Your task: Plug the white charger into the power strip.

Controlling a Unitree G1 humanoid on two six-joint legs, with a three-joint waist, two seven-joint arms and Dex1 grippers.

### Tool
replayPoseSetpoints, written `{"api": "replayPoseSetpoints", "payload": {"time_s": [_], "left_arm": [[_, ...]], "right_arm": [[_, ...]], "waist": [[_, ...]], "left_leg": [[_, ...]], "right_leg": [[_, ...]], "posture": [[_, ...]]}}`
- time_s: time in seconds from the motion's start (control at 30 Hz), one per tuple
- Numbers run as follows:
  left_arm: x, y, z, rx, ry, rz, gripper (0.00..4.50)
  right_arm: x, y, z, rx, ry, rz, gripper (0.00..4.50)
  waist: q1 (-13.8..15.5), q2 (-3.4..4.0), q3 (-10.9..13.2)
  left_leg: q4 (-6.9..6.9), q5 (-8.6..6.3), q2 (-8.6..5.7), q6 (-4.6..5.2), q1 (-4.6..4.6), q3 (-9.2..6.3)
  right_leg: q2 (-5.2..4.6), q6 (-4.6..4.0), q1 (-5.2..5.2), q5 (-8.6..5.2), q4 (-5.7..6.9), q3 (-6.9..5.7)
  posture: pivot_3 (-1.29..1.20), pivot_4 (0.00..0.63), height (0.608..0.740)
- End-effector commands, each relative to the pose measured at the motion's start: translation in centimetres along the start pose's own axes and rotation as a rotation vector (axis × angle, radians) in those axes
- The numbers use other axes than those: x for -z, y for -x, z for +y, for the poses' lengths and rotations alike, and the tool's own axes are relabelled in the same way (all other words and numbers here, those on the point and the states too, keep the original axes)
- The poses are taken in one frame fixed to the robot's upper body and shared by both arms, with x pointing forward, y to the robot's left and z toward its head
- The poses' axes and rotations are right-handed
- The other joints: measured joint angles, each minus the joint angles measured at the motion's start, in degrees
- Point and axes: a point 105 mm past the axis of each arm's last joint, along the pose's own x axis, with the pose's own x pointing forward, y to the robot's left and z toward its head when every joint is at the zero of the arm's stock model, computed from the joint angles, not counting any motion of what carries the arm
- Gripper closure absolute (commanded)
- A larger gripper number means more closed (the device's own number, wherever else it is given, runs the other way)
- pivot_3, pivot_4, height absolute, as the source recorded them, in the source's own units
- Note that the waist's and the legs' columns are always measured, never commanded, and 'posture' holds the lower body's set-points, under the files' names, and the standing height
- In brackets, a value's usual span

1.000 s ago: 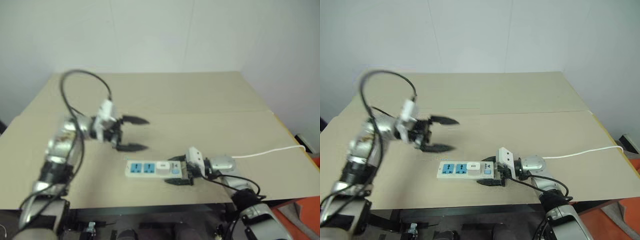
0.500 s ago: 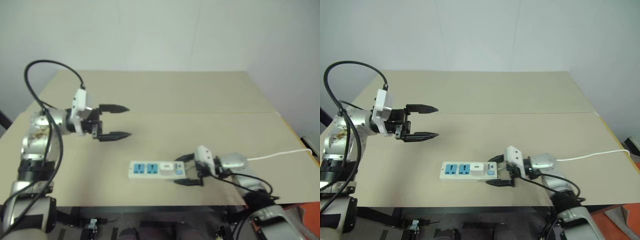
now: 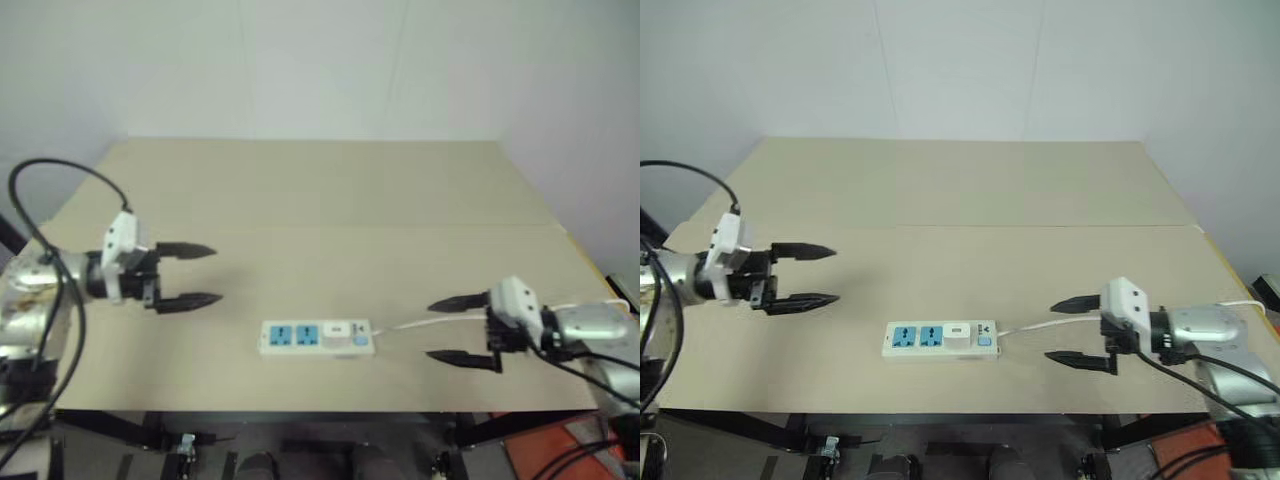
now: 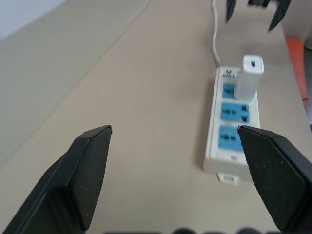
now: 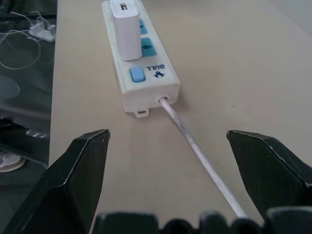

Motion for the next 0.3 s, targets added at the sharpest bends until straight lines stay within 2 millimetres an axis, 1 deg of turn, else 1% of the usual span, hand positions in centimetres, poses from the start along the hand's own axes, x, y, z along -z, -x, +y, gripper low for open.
{"api": "replayPoseSetpoints", "payload": {"time_s": [0.03,0.13,0.3], "left_arm": [[-1.63,1.50,-0.70,-0.018,-0.038,-0.014,0.00],[-1.88,1.94,-1.09,-0.041,-0.023,-0.028,0.00],[-1.90,1.33,-1.08,-0.049,-0.012,-0.041,0.00]], "right_arm": [[-1.51,1.85,-0.53,0.051,0.034,-0.014,0.02],[-1.48,2.60,-0.51,0.070,0.021,-0.012,0.02],[-1.55,2.33,-0.57,0.069,0.022,-0.014,0.02]], "waist": [[0.11,0.00,0.00],[0.34,0.00,0.00],[0.57,0.00,0.00]], "left_leg": [[0.00,0.00,0.00,0.00,0.02,0.01],[0.04,0.00,0.02,0.00,0.02,0.01],[0.05,0.00,0.00,0.00,0.02,0.06]], "right_leg": [[-0.01,0.00,0.02,0.00,0.00,-0.01],[-0.01,-0.01,0.03,0.01,0.00,-0.03],[-0.02,-0.01,0.02,0.01,0.00,0.00]], "posture": [[0.00,0.150,0.740],[0.00,0.150,0.740],[0.00,0.150,0.740]]}}
